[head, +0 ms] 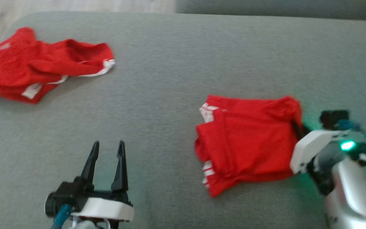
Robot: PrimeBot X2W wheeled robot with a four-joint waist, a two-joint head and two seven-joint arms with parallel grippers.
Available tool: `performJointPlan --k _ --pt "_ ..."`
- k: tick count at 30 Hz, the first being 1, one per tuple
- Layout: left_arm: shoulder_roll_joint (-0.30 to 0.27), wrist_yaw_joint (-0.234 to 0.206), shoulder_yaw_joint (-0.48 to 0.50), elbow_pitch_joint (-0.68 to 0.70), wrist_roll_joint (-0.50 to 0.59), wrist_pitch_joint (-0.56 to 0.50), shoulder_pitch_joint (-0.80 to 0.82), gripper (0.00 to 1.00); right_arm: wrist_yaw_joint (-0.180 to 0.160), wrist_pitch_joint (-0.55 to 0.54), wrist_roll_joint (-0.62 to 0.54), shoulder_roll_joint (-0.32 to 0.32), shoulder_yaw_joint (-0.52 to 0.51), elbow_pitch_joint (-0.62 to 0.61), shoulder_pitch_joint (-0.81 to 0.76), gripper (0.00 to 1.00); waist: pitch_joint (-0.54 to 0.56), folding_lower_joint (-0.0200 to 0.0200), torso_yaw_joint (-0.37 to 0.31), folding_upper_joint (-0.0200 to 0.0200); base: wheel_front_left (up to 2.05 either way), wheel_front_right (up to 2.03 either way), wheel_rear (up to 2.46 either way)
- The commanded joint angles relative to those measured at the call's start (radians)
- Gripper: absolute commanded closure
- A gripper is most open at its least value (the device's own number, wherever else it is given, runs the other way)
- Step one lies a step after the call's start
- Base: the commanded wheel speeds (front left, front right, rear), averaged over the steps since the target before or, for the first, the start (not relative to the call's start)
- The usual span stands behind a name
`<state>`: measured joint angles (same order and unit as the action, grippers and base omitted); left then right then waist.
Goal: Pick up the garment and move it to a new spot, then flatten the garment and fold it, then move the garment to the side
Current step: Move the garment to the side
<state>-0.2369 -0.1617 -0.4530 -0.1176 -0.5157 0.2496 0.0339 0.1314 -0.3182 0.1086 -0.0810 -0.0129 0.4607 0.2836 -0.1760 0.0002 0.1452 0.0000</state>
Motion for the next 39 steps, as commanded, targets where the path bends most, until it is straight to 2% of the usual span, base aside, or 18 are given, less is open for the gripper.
performJointPlan --k 1,9,15,16,20,24,28,33,39 --pt "-0.002 0.002 0.039 0.038 0.010 0.012 0.049 0.00 -0.001 0.016 0.003 -0.033 0.001 -0.040 0.045 1.00 -0.016 -0.0002 -0.036 0.0000 0.00 0.00 0.00" --pt "-0.010 0.007 0.033 0.056 0.036 0.010 0.086 0.00 -0.001 0.042 0.010 -0.112 -0.094 -0.115 0.088 1.00 -0.045 -0.0002 -0.213 0.0000 0.00 0.00 0.00" --pt "-0.038 0.001 0.038 0.086 0.053 -0.011 0.119 0.00 -0.001 0.041 0.014 -0.099 -0.115 -0.155 0.142 1.00 -0.113 -0.0002 -0.370 0.0000 0.00 0.00 0.00" --pt "-0.054 -0.003 0.042 0.101 0.061 -0.025 0.131 0.00 -0.001 0.045 0.017 -0.086 -0.104 -0.156 0.172 1.00 -0.143 -0.0002 -0.418 0.0000 0.00 0.00 0.00" --pt "-0.081 -0.006 0.043 0.128 0.077 -0.056 0.158 0.00 -0.001 0.066 0.018 -0.065 -0.079 -0.133 0.230 1.00 -0.192 -0.0002 -0.483 0.0000 0.00 0.00 0.00" --pt "-0.091 -0.007 0.034 0.148 0.089 -0.081 0.185 0.00 -0.001 0.092 0.019 -0.056 -0.067 -0.096 0.275 1.00 -0.221 -0.0002 -0.504 0.0000 0.00 0.00 0.00" --pt "-0.095 -0.007 0.025 0.164 0.097 -0.096 0.203 0.00 -0.001 0.109 0.014 -0.068 -0.070 -0.045 0.337 1.00 -0.238 -0.0002 -0.491 0.0000 0.00 0.00 0.00" --pt "-0.102 -0.016 0.026 0.183 0.105 -0.106 0.216 0.00 -0.001 0.116 -0.010 -0.133 -0.112 0.040 0.440 1.00 -0.259 -0.0002 -0.437 0.0000 0.00 0.00 0.00" --pt "-0.109 -0.029 0.031 0.203 0.108 -0.107 0.214 0.00 -0.001 0.134 -0.074 -0.221 -0.209 0.138 0.529 1.00 -0.286 -0.0002 -0.364 0.0000 0.00 0.00 0.00"
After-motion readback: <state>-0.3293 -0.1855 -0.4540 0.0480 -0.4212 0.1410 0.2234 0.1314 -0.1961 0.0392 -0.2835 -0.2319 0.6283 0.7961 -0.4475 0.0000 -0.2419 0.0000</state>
